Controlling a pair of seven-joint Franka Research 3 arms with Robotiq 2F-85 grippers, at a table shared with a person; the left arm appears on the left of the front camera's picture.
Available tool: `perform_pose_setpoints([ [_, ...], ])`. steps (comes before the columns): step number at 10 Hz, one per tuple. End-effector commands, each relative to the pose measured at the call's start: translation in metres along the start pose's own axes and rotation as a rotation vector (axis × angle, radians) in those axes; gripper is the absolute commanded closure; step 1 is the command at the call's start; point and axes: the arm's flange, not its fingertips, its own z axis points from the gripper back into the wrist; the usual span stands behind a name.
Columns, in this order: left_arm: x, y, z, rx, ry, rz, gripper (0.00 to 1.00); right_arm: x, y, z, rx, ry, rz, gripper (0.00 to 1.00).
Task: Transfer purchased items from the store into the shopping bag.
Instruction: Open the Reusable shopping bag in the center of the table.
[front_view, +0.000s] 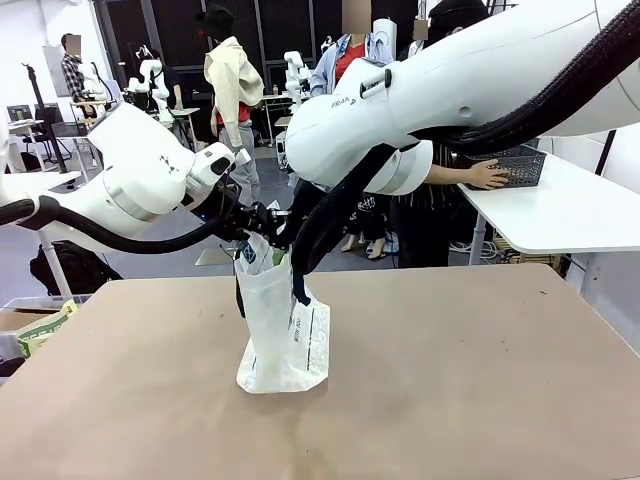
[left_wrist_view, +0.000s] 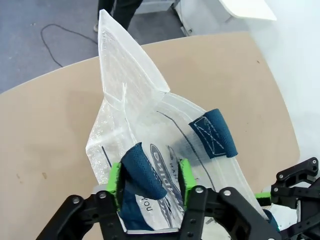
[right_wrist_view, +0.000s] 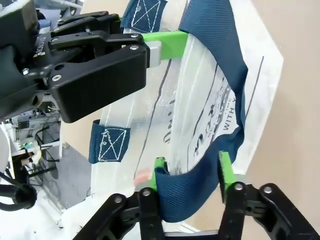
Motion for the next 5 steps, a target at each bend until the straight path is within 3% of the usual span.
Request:
perform_pose_setpoints([
  [1,0.0022,-0.0005,-0.0001,0.013,0.022,0.010,1.00,0.0031,0.0035,-0.0001,-0.031,0.004,-0.015,1.00],
  [5,-0.0016,0.0022,0.0076,0.037,0.008,0.007,1.00,0.0034,-0.0023,0.0033,-0.082,-0.024,-0.042,1.00],
])
